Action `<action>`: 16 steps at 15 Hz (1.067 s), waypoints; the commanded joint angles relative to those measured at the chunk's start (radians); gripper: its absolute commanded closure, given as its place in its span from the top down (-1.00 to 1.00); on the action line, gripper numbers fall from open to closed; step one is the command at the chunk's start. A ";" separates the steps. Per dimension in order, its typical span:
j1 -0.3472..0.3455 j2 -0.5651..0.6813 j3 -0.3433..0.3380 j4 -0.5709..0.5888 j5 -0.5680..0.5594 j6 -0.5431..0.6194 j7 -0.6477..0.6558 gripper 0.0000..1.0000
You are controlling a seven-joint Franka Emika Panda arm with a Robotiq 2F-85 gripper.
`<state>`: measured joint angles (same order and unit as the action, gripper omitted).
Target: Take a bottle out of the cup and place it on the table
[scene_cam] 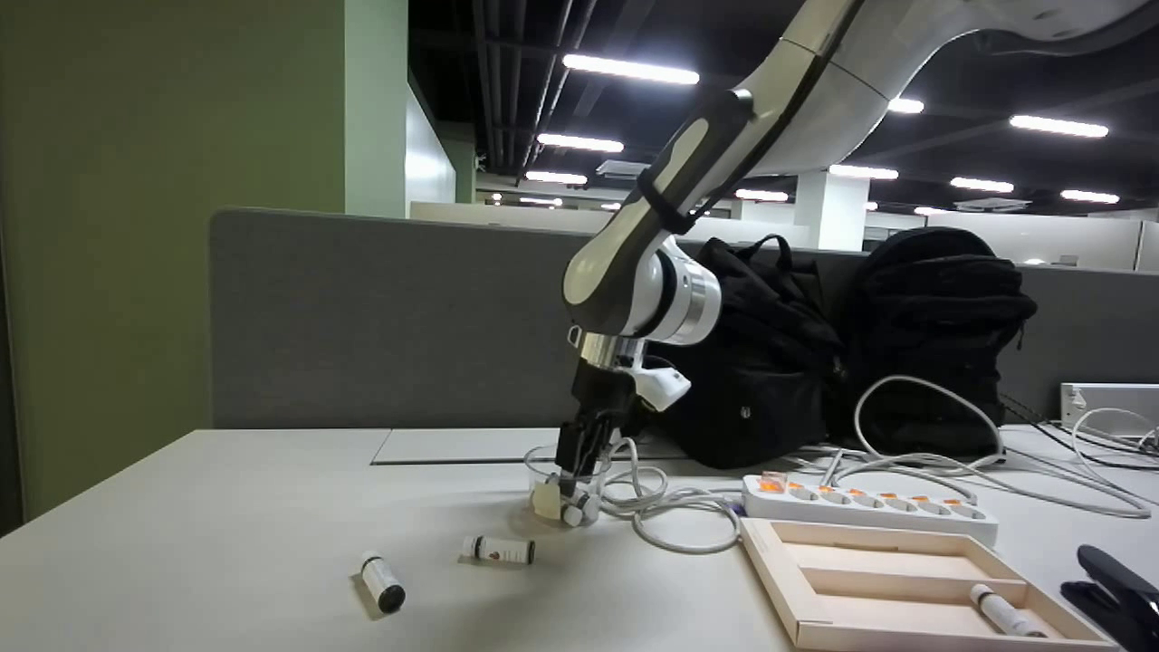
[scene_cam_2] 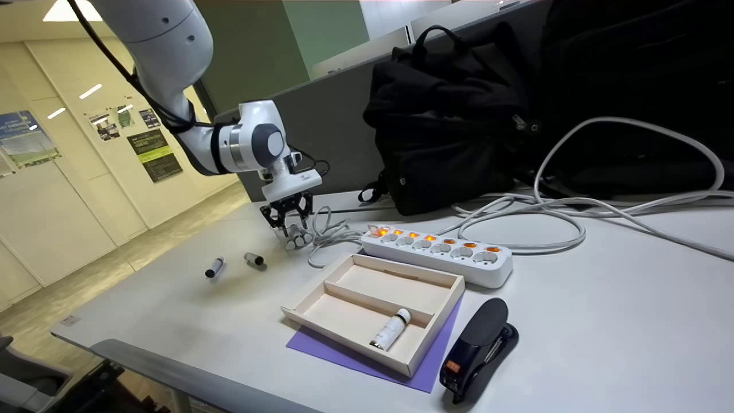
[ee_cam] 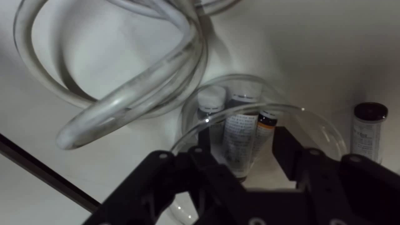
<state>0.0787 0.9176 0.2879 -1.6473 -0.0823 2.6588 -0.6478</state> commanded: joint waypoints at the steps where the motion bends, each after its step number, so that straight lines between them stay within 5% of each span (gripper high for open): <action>1: 0.002 0.026 -0.001 0.037 -0.014 -0.023 0.017 0.44; 2: 0.003 0.029 0.000 0.038 -0.015 -0.023 0.016 -0.13; 4: 0.004 0.031 0.001 0.039 -0.015 -0.022 0.017 -0.09; 10: -0.004 0.016 0.006 0.039 -0.009 -0.021 0.018 -0.95; 12: -0.002 0.011 0.004 0.038 -0.009 -0.023 0.021 -0.82; 13: 0.000 0.010 0.003 0.037 -0.010 -0.024 0.023 -0.18; 16: 0.011 0.019 -0.008 0.041 -0.017 -0.023 0.029 -0.14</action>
<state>0.0796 0.9251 0.2910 -1.6251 -0.0816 2.6549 -0.6476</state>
